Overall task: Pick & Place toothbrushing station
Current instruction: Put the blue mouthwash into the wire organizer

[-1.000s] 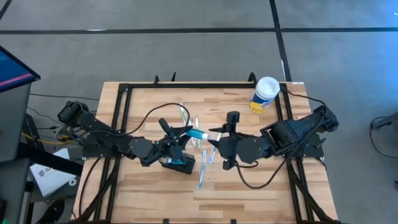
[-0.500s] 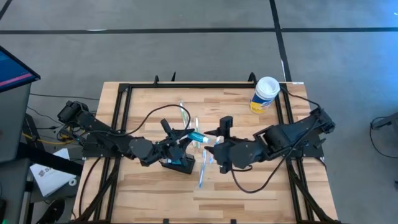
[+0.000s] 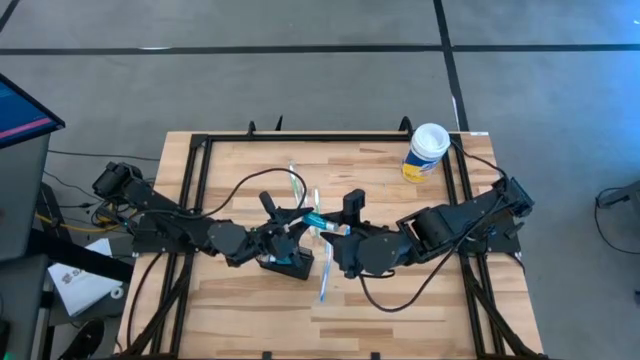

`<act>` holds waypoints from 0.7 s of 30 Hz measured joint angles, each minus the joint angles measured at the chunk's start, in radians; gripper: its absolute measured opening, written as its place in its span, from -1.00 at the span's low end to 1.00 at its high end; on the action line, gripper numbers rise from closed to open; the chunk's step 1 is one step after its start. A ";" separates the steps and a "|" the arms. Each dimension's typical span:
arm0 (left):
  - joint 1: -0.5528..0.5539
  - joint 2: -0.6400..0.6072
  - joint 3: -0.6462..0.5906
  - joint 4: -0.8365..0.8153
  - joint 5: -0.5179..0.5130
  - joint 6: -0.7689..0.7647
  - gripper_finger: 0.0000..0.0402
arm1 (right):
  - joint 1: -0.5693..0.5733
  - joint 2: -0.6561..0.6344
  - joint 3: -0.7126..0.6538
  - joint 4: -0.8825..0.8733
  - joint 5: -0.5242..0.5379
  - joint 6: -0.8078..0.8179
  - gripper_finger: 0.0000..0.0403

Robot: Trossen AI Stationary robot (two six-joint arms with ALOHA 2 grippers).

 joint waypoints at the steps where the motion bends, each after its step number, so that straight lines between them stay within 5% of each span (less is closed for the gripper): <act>1: 0.000 0.000 0.000 -0.001 0.013 -0.005 -0.63 | 0.000 0.000 0.000 -0.001 0.000 0.000 -0.11; 21: 0.000 0.000 0.000 -0.010 0.077 -0.052 -0.62 | -0.015 0.000 0.000 0.000 -0.079 0.002 -0.38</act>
